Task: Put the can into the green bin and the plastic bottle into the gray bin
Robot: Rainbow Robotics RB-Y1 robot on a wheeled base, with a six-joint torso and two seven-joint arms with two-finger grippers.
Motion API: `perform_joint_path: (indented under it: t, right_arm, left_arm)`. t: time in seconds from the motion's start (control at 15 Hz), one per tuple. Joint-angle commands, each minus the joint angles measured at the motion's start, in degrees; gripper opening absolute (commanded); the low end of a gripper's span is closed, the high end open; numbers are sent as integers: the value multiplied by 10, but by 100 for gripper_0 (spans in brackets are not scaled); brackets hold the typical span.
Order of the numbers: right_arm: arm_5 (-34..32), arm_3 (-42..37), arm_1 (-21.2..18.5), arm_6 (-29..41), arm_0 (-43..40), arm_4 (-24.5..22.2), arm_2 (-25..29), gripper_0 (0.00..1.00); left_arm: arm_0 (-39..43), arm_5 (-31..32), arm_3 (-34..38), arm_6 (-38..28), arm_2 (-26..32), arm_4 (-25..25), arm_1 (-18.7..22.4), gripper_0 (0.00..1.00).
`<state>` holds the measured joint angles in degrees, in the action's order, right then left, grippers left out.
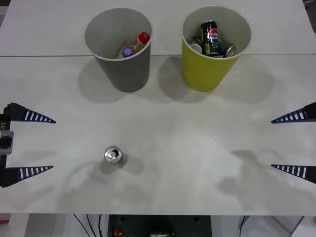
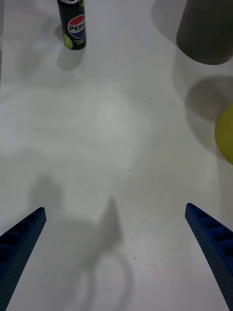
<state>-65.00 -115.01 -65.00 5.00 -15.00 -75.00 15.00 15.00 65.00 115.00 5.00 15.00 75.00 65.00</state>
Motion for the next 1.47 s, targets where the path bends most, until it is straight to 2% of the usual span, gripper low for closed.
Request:
perform_joint_path:
  t: [0.07, 0.2, 0.53, 0.87, 1.2, 1.47]
  right_arm:
    - [0, 0, 0, 0, 0, 0, 0, 100]
    - [0, 0, 0, 0, 0, 0, 0, 100]
    - [0, 0, 0, 0, 0, 0, 0, 100]
    - [0, 0, 0, 0, 0, 0, 0, 100]
    - [0, 0, 0, 0, 0, 0, 0, 100]
    - [0, 0, 0, 0, 0, 0, 0, 100]
  left_arm:
    - [0, 0, 0, 0, 0, 0, 0, 100]
    - [5, 4, -8, -3, -22, 1, -15, 100]
    - [3, 5, -20, -9, -25, 1, -50, 100]
    - [-32, 5, -111, 8, -89, -61, -84, 100]
    - [-74, 0, -201, 106, -154, -123, -86, 100]
    - [-117, 0, -298, 205, -237, -223, -87, 100]
